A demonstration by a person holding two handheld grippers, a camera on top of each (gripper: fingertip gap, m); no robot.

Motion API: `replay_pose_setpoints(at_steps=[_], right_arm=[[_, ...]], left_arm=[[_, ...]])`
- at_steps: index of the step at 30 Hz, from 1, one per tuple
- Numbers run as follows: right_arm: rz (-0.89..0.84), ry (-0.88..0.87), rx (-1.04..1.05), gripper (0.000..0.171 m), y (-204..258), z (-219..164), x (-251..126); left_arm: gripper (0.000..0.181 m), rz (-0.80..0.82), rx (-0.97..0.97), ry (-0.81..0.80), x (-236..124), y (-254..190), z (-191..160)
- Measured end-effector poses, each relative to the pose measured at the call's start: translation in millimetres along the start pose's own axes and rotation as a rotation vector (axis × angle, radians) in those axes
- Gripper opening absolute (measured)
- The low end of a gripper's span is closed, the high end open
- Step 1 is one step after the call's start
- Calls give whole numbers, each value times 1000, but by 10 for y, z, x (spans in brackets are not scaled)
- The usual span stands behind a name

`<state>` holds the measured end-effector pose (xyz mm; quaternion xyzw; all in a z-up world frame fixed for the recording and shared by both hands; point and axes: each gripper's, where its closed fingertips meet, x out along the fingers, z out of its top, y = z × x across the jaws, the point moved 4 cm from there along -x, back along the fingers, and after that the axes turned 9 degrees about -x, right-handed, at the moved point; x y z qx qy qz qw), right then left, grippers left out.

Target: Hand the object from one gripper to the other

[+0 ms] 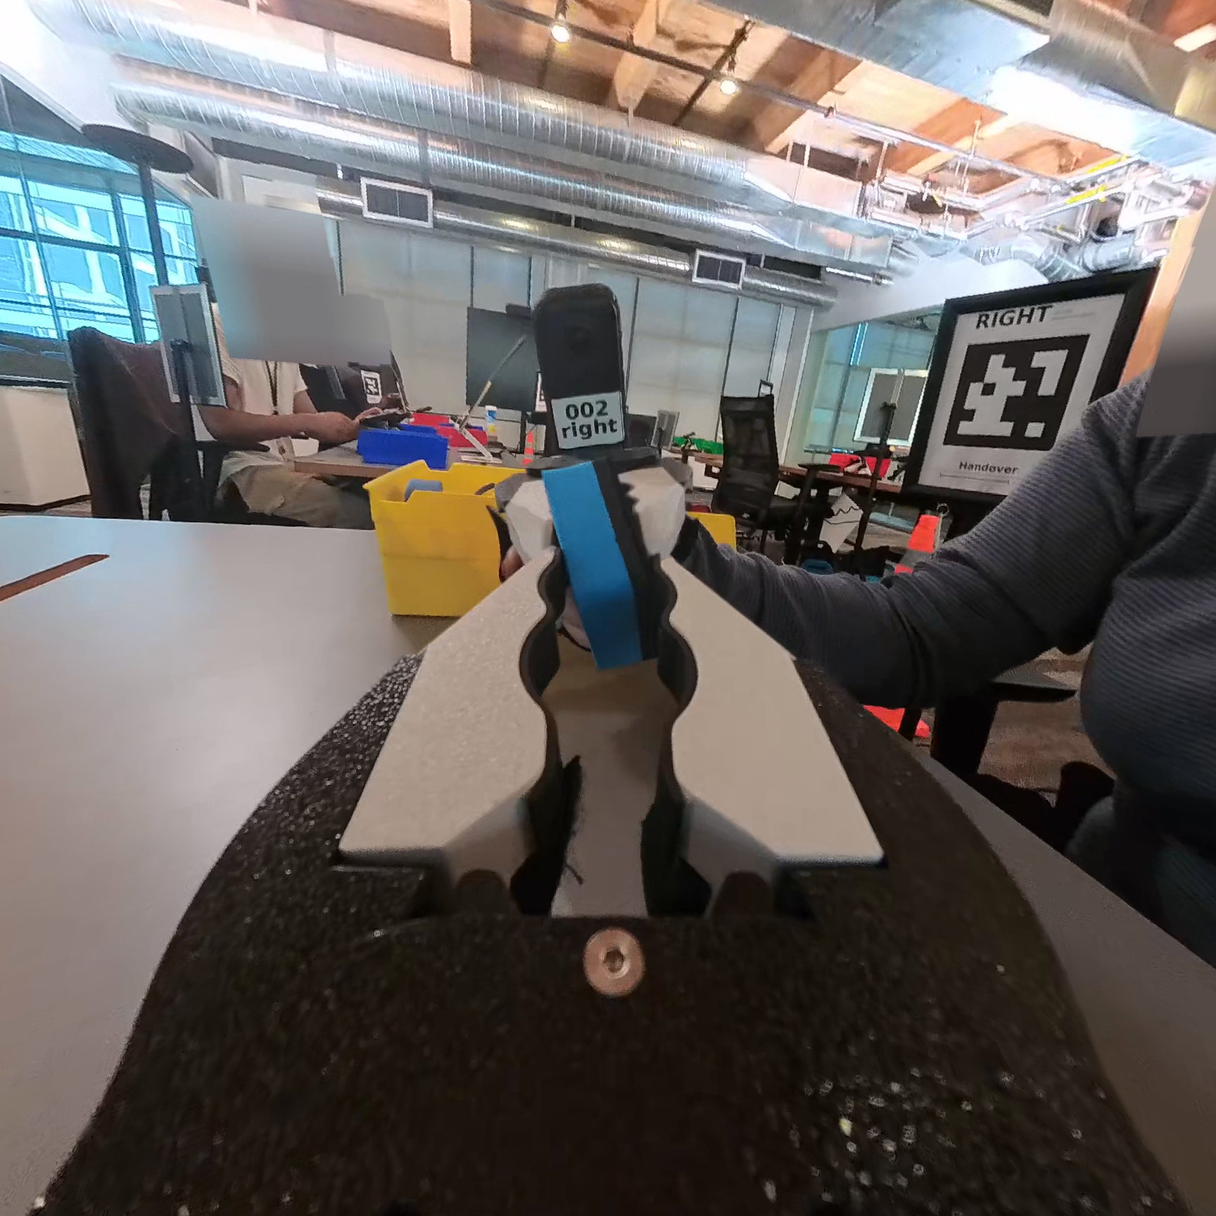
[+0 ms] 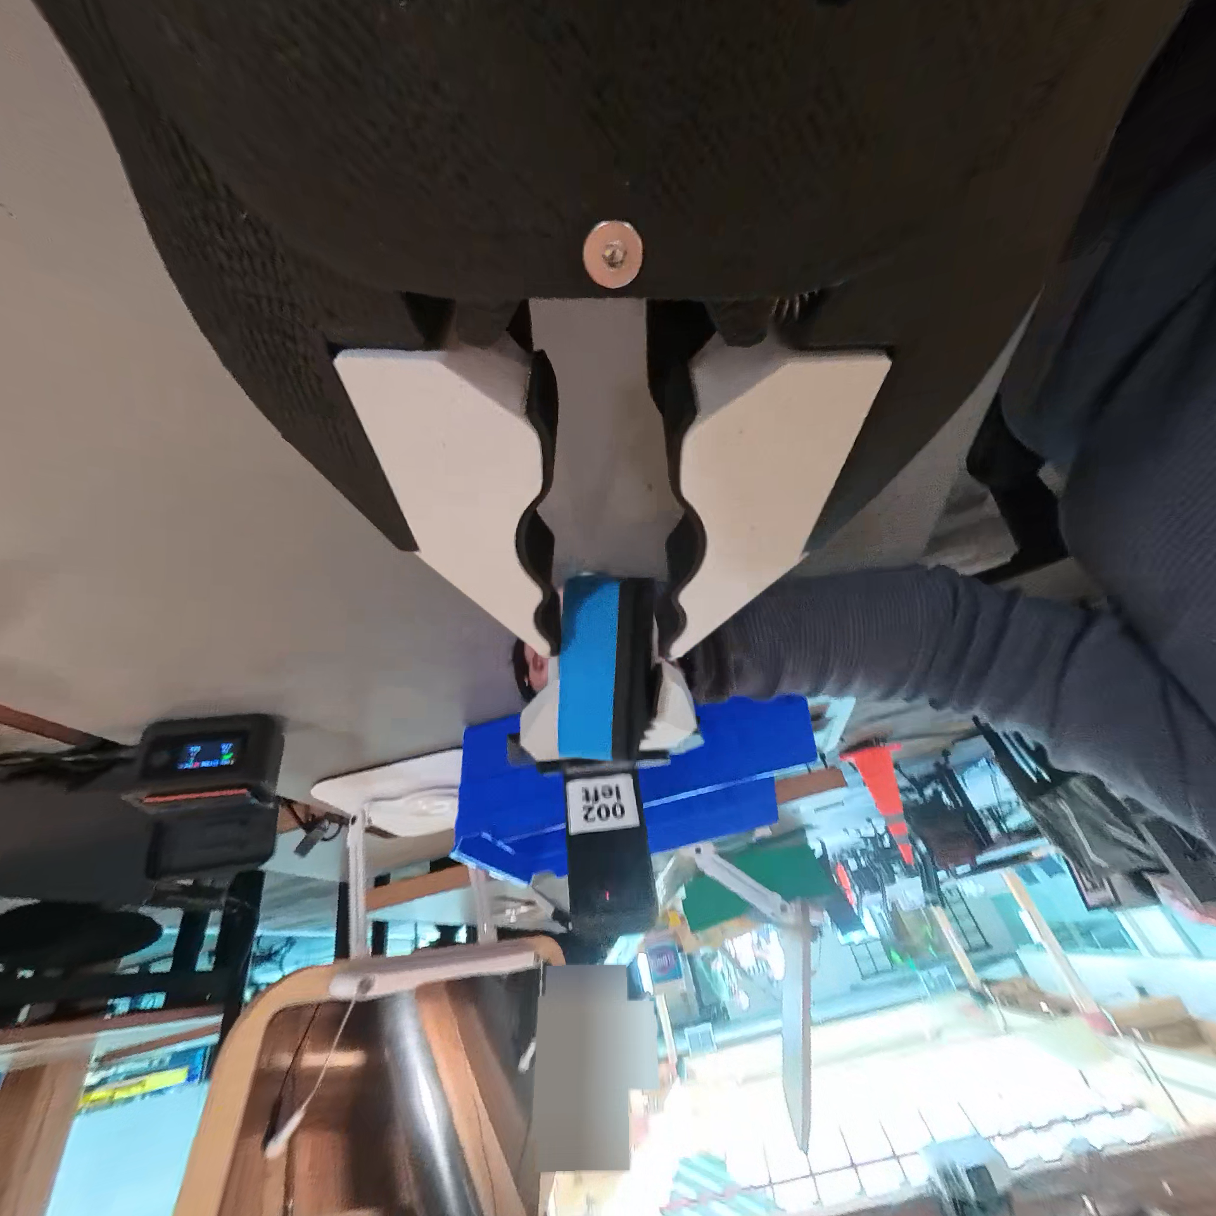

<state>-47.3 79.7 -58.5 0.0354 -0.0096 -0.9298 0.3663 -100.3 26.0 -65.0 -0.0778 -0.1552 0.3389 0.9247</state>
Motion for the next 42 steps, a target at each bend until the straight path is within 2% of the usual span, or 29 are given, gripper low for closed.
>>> replay_pose_setpoints(at_steps=[4,6,7,9,14,16,18,20,23,24,27,30,39,42], right_arm=[[-51,22,-46,21,-41,-4,5],[-126,13,-124,20,-87,39,-32],[-177,-8,-167,21,-119,85,-63],[-306,-59,-246,21,-196,200,-157],[-673,-23,-358,20,-398,425,-476],[-791,30,-311,20,-412,601,-685],[-886,152,-194,20,-391,699,-992],[-995,300,-47,21,-336,659,-1391],[-1272,471,60,21,-291,526,-2077],[-1312,523,108,21,-270,445,-2228],[-1287,642,274,21,-247,131,-2412],[-1248,734,372,20,-268,-127,-2444],[-1169,664,373,23,-352,-157,-2282],[-1194,678,378,33,-368,-173,-2295]], left_arm=[[20,52,-15,-28,-18,69,30],[37,144,-8,-59,-39,165,60],[47,181,-3,-75,-53,204,76],[55,233,-7,-107,-87,263,105],[54,318,13,-190,-193,331,183],[52,334,22,-199,-211,343,194],[51,331,12,-192,-204,351,189],[50,331,7,-185,-197,359,183],[45,330,4,-185,-198,362,184],[45,330,2,-188,-201,364,186],[42,325,-6,-187,-201,367,186],[41,324,-2,-188,-202,363,187],[39,313,-16,-170,-182,371,174],[38,313,-15,-170,-182,370,175]])
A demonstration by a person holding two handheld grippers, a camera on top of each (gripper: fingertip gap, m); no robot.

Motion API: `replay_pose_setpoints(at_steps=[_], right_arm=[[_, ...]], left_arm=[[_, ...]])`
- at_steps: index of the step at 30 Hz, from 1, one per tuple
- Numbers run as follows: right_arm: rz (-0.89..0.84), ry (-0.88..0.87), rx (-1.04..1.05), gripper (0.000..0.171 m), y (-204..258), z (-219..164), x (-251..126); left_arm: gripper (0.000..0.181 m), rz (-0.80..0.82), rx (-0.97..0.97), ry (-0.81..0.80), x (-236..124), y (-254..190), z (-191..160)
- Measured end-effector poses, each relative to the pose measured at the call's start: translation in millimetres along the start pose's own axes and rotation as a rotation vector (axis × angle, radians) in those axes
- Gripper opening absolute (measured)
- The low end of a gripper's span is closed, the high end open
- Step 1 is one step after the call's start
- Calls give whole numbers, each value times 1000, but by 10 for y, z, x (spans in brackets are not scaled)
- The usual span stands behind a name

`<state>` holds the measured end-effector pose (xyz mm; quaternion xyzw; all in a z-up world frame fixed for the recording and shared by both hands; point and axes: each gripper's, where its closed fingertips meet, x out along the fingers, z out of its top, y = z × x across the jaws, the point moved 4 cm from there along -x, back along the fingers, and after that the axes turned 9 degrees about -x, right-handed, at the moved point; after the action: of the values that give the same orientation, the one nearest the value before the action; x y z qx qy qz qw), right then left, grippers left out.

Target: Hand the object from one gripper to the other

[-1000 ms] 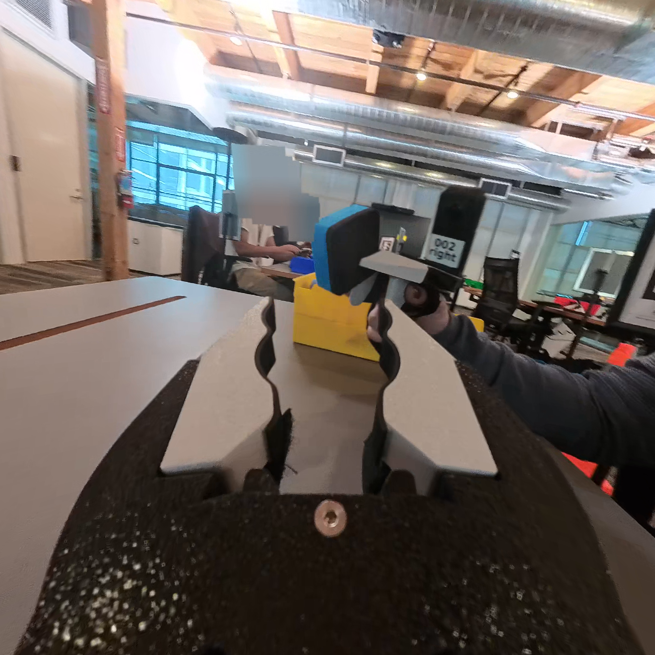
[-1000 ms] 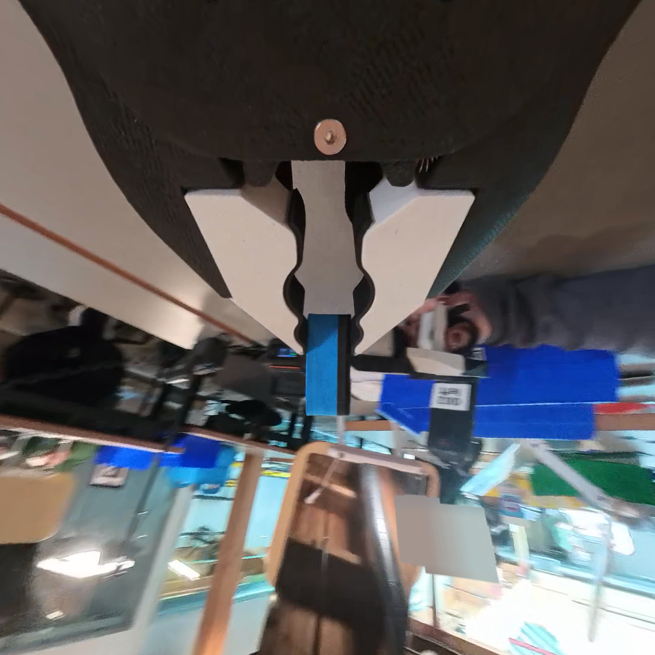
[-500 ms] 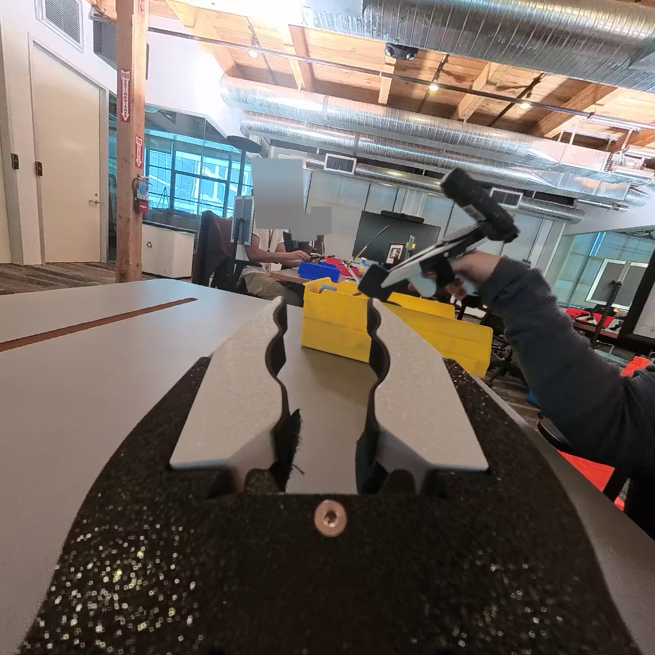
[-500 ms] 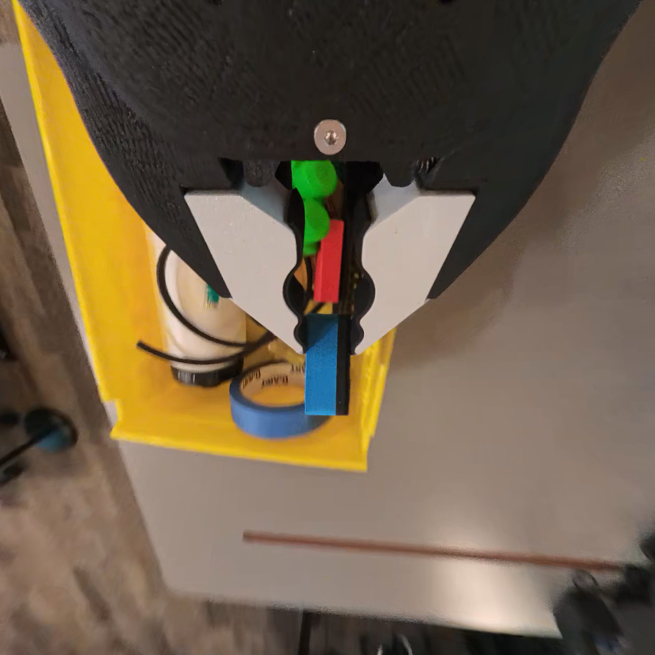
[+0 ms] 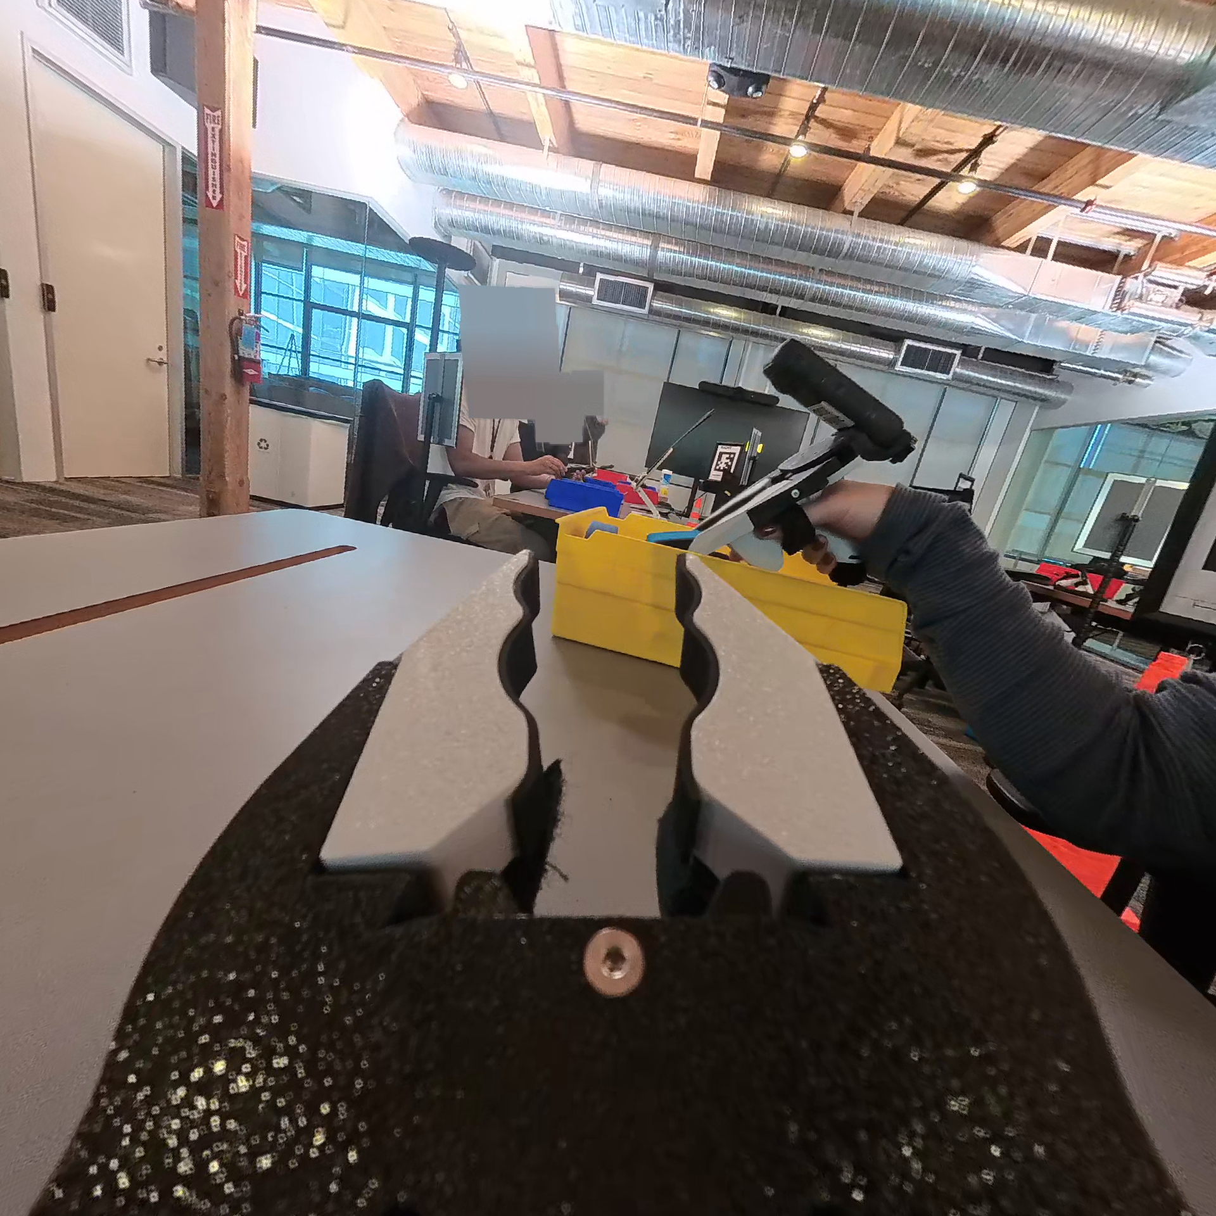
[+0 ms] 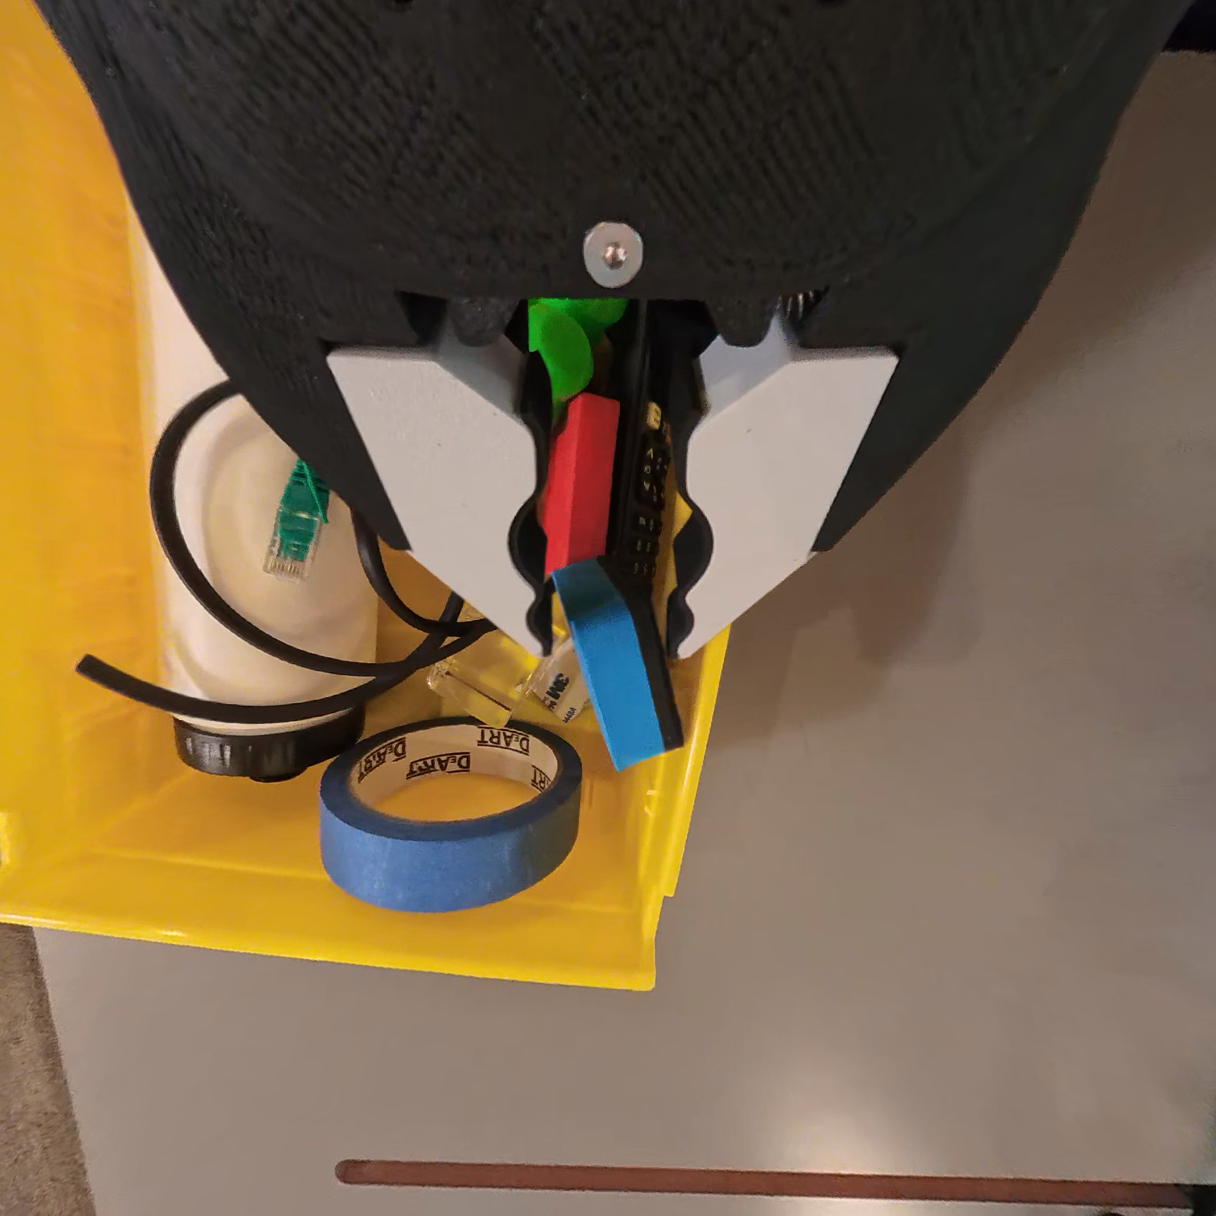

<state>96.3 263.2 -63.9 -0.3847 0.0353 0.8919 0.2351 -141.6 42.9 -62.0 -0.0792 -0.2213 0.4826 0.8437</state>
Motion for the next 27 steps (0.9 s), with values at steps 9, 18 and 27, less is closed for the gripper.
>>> replay_pose_setpoints(at_steps=[9,18,27], right_arm=[[-226,-477,-227,55,392,791,-557],[-158,-879,-518,44,1555,980,334],[-294,-990,-675,27,1562,691,499]], left_arm=[[41,22,11,2,9,13,-3],[44,77,55,-14,1,34,11],[43,194,210,79,82,37,-67]])
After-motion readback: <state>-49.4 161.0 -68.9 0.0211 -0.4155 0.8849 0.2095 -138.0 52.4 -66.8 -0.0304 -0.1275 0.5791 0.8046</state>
